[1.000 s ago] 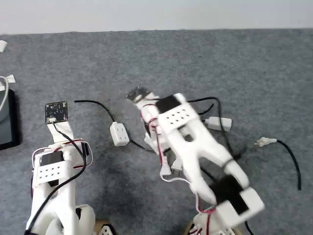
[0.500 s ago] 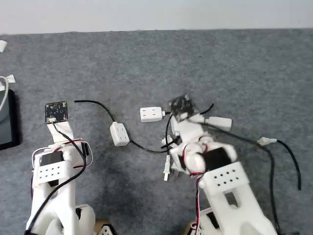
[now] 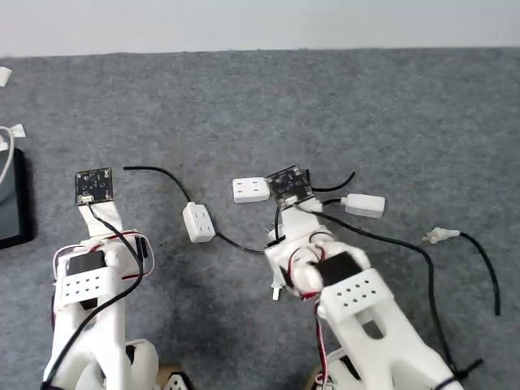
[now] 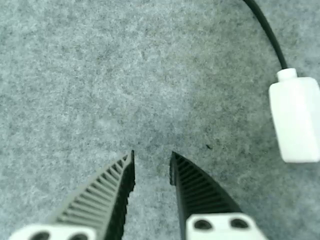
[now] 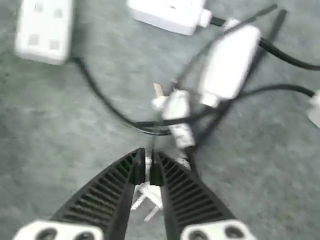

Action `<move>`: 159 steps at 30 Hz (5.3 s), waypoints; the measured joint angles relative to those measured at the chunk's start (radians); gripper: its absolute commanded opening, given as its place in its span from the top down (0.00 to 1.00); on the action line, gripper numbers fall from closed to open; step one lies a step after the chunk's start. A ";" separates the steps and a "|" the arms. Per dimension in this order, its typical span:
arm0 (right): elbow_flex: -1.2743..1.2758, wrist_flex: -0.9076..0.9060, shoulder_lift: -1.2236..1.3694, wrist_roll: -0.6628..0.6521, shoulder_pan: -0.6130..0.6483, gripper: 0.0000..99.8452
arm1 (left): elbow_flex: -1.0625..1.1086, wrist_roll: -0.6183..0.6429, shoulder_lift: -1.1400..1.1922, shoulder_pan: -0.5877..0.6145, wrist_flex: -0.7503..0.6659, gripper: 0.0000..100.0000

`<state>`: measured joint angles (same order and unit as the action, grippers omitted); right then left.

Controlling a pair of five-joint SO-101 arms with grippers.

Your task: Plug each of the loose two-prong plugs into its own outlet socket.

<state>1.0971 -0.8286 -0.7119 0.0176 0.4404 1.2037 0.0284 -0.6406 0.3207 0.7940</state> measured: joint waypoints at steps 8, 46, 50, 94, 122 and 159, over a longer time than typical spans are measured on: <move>-0.002 0.011 0.190 -0.044 -0.029 0.99 | 0.000 0.000 0.000 0.000 -0.018 0.94; -0.026 0.084 0.201 0.137 0.141 0.86 | 0.000 0.000 0.000 0.000 -0.018 0.94; -0.026 0.084 0.201 0.137 0.169 0.86 | 0.000 0.000 0.000 0.000 -0.018 0.94; -0.063 0.018 0.224 0.078 0.132 0.90 | 0.000 0.000 0.000 0.000 -0.021 0.94; -0.147 0.097 0.414 0.130 0.193 0.90 | 0.000 0.000 0.000 0.000 -0.021 0.94; -0.399 -0.058 0.686 0.143 0.209 0.99 | 0.000 0.000 0.000 0.000 -0.021 0.94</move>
<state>0.6981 -0.8869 -0.0261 0.1603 0.6490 1.2037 0.0284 -0.6406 0.3207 0.7725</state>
